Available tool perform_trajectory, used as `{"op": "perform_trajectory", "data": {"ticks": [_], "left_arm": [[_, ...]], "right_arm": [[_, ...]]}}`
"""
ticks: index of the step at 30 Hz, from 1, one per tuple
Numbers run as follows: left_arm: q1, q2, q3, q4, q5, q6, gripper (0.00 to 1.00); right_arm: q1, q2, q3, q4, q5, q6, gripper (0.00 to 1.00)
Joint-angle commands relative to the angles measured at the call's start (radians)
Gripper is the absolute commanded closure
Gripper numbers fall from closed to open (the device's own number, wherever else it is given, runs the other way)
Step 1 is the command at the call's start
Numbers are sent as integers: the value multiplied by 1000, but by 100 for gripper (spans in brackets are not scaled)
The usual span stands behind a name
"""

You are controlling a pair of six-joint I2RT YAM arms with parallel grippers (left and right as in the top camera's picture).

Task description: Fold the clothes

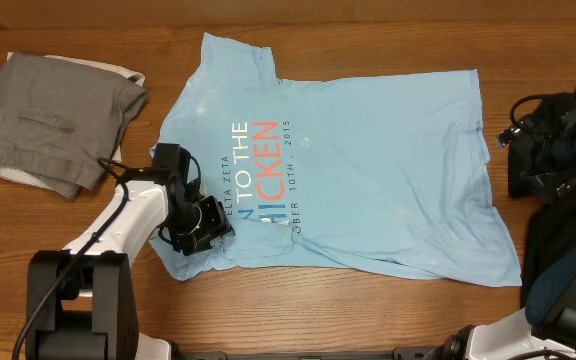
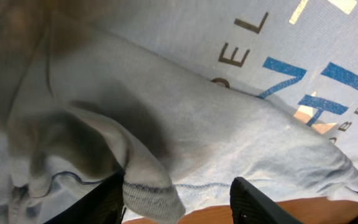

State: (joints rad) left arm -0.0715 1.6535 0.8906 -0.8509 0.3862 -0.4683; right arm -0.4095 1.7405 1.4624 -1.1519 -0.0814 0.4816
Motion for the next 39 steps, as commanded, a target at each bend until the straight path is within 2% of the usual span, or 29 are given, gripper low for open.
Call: {"op": "perform_trajectory", "data": {"ticks": [1,12,27,33,34,36,39], "left_arm": [[-2,2,-6,-15,9,-3,43],[-2,2,-33,-2,-32,-3,34],[-1,2,-37,-34,-54,-2,48],[-1,2,-37,-34,-55,1,61],[-1,2,-37,-34,-55,1,68],[-1,2,-37,-34,-55,2,72],[0,2,-37,-39,-57,24,91]], "right_arm": [[5,-8,18,3,-2,-3,0],[5,-8,18,3,-2,-3,0],[5,-8,18,3,-3,-3,0],[5,-8,18,3,-2,-3,0],[5,-8,18,3,-3,-3,0],[5,-8,18,3,-2,-3,0],[5,-8,18,3,-2,-3,0]]}}
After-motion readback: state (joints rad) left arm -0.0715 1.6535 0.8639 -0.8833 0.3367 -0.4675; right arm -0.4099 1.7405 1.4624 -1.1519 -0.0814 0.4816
